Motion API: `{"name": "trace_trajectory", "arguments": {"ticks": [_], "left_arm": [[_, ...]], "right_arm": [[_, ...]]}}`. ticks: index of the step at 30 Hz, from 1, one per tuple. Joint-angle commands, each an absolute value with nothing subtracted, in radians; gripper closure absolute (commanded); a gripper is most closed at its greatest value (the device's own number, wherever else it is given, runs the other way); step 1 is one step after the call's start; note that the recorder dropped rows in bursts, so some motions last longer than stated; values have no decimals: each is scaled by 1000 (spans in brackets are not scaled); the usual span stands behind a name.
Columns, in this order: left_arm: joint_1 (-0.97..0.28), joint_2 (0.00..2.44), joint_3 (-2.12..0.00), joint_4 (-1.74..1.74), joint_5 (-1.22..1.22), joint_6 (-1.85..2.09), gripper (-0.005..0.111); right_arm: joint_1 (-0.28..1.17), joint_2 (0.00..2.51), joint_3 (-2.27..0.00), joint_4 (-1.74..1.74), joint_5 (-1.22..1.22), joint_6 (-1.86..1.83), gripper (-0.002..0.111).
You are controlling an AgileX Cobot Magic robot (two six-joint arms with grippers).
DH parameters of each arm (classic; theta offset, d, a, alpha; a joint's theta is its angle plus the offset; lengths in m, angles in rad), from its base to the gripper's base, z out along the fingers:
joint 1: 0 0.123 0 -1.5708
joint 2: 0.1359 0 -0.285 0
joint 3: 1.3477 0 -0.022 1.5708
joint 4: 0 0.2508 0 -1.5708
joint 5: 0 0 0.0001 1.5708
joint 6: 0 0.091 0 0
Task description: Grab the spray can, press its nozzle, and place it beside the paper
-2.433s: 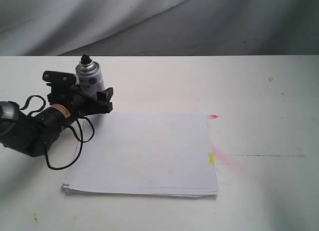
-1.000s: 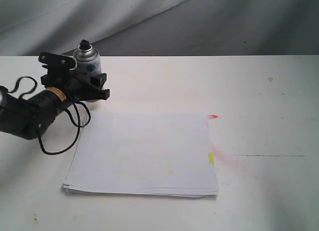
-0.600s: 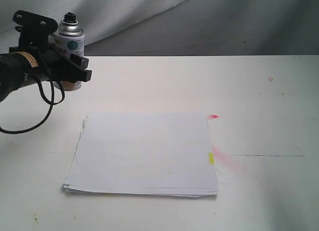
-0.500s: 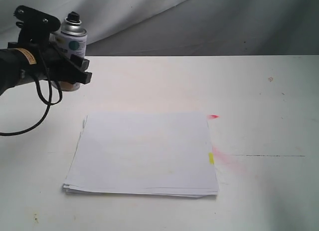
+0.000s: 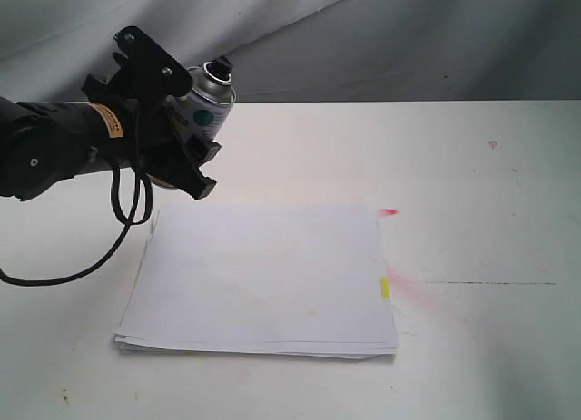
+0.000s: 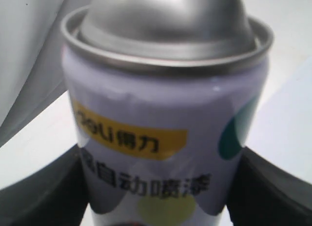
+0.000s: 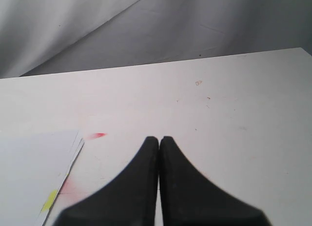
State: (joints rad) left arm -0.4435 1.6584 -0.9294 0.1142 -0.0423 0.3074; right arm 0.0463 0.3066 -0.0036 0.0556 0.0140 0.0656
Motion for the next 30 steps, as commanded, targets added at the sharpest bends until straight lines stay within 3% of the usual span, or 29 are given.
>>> {"name": "trace_trajectory", "arguments": {"ticks": [1, 4, 10, 13, 30], "left_arm": [[-448, 1645, -937, 114, -62, 317, 107], [-448, 1645, -935, 146, -30, 313, 107], [-469, 1693, -935, 685, 14, -204, 107], [-505, 1715, -935, 799, 59, -284, 107], [-551, 1779, -937, 1090, 250, -421, 107]], "right_arm": [[40, 306, 0, 45, 12, 62, 108], [40, 306, 0, 45, 12, 62, 108], [40, 306, 0, 45, 12, 62, 108], [40, 306, 0, 45, 12, 62, 108], [40, 306, 0, 45, 12, 62, 108]]}}
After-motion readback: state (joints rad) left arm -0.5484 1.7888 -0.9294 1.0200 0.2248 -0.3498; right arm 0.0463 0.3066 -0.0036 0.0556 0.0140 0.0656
